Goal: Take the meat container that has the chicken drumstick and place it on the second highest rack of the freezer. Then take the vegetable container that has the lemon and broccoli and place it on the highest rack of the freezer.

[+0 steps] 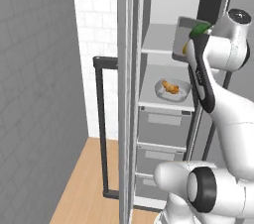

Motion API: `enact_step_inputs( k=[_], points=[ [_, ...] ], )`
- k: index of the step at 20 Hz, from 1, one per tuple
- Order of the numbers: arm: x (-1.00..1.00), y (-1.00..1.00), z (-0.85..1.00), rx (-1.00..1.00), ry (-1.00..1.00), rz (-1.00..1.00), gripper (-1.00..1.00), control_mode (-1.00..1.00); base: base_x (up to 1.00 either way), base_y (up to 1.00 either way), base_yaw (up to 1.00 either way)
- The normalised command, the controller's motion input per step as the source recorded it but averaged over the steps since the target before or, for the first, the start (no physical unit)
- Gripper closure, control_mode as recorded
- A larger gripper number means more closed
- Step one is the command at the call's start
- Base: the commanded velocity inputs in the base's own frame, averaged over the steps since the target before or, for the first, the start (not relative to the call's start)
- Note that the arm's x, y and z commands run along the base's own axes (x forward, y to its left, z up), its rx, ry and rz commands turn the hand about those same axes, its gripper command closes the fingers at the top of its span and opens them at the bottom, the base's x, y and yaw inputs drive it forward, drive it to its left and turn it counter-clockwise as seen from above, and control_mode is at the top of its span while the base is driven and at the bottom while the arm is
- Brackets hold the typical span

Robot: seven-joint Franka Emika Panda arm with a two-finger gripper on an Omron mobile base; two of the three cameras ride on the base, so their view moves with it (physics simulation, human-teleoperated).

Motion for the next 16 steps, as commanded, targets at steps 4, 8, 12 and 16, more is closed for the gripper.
enact_step_inputs(
  k=[4, 8, 12, 16],
  points=[
    [0.61, 0.00, 0.00, 0.00, 0.00, -0.01, 1.00, -1.00, 0.00, 0.00, 0.00],
    [0.55, -0.09, 0.00, 0.00, 0.04, 0.00, 1.00, -1.00, 0.00, 0.00, 0.00],
    [0.62, -0.22, 0.00, 0.00, 0.08, 0.00, 1.00, -1.00, 0.00, 0.00, 0.00],
    [0.74, -0.20, 0.00, -0.02, 0.04, 0.00, 1.00, -1.00, 0.00, 0.00, 0.00]
  ],
)
